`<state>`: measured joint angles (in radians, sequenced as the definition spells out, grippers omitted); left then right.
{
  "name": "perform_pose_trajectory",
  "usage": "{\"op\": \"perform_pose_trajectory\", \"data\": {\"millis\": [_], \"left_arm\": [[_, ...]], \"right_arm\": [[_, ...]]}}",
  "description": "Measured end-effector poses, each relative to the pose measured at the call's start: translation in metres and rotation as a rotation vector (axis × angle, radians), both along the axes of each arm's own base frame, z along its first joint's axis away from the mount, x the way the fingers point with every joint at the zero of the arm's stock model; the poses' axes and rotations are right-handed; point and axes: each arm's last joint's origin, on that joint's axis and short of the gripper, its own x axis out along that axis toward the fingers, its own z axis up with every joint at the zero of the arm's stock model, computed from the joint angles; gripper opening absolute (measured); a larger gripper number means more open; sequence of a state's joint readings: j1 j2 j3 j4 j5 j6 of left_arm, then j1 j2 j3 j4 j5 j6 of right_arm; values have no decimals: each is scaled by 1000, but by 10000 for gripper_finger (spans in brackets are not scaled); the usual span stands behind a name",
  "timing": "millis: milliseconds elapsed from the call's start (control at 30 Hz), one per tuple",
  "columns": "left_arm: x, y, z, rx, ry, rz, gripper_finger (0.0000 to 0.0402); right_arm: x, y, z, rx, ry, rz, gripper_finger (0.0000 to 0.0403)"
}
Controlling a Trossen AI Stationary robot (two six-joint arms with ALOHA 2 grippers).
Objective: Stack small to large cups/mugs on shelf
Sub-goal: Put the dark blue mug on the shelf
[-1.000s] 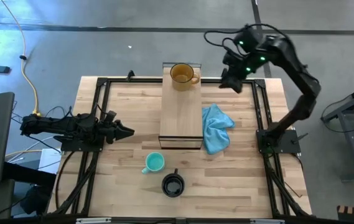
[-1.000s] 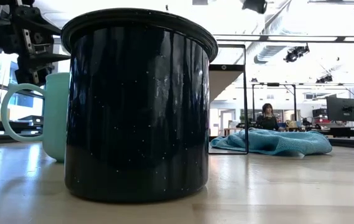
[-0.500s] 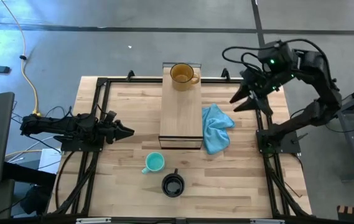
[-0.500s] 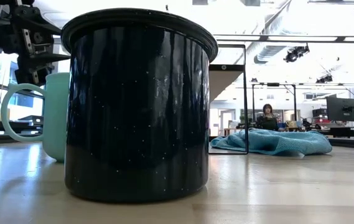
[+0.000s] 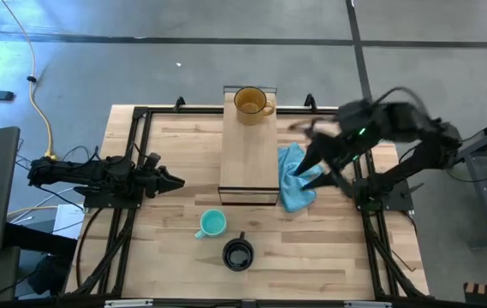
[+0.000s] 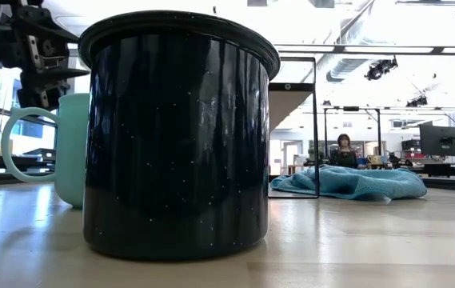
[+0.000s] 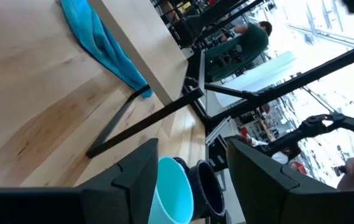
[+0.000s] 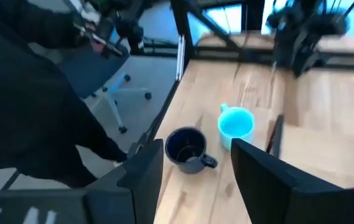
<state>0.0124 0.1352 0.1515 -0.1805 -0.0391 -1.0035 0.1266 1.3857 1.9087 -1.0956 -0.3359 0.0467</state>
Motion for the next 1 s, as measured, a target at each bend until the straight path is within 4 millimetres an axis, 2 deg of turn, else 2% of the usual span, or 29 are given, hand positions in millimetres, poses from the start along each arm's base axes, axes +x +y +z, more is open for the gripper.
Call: {"op": "perform_pose_trajectory", "data": {"millis": [167,300,400,533,800,1000], "left_arm": [[0,0,0,-2,0,-15,179],[0,-4,2,-20,-21,-129,179],[0,-6,5,-61,-54,-210,179],[0,-8,9,-119,-87,-279,179],[0,-13,9,-243,-61,-418,179],[1,-14,8,-266,-33,-461,179]], "right_arm": [[26,23,-53,23,100,-15,181],[41,38,-98,53,161,-55,181],[46,47,-124,83,158,-89,181],[47,55,-146,127,103,-139,181],[34,62,-184,235,78,-264,181],[31,70,-210,344,52,-268,181]]}}
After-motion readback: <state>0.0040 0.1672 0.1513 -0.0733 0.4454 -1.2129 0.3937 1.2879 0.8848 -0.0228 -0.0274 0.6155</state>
